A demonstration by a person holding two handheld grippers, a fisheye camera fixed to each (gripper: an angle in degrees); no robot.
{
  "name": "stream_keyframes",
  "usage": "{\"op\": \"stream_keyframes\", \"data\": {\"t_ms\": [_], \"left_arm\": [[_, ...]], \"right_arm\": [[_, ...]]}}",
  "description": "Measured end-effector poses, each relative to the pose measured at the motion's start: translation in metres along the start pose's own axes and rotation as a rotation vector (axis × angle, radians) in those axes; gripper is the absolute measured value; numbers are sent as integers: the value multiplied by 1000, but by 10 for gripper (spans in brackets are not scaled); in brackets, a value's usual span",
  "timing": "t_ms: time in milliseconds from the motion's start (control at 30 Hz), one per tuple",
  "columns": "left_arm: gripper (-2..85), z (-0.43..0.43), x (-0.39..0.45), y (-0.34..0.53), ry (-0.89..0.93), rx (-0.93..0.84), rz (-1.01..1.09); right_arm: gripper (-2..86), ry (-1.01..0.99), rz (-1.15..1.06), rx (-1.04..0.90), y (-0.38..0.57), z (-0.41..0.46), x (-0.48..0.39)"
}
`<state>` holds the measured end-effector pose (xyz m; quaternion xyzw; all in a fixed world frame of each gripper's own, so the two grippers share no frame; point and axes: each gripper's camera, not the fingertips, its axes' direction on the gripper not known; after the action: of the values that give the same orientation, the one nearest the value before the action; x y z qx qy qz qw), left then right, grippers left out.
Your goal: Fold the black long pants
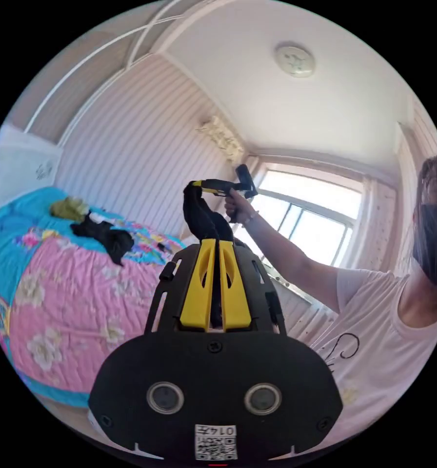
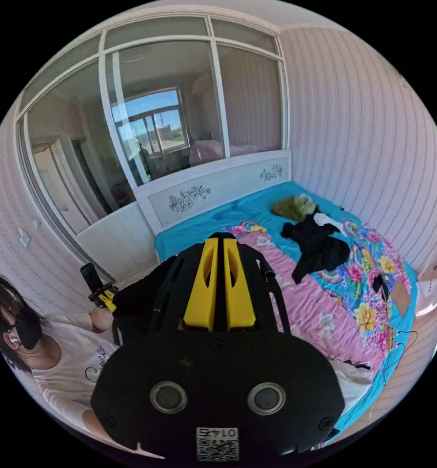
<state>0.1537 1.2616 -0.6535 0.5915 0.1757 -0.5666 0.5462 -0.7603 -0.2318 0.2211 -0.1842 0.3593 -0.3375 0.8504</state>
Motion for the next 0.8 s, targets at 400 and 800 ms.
{"op": "stream_keyframes", "data": {"t_ms": [400, 800], "left_arm": [[-10, -99, -227, 82, -469, -9, -484], [-9, -212, -335, -17, -1073, -25, -407]], "right_arm": [[12, -182, 188, -430, -6, 475, 16], [85, -293, -70, -390, -92, 596, -77]]}}
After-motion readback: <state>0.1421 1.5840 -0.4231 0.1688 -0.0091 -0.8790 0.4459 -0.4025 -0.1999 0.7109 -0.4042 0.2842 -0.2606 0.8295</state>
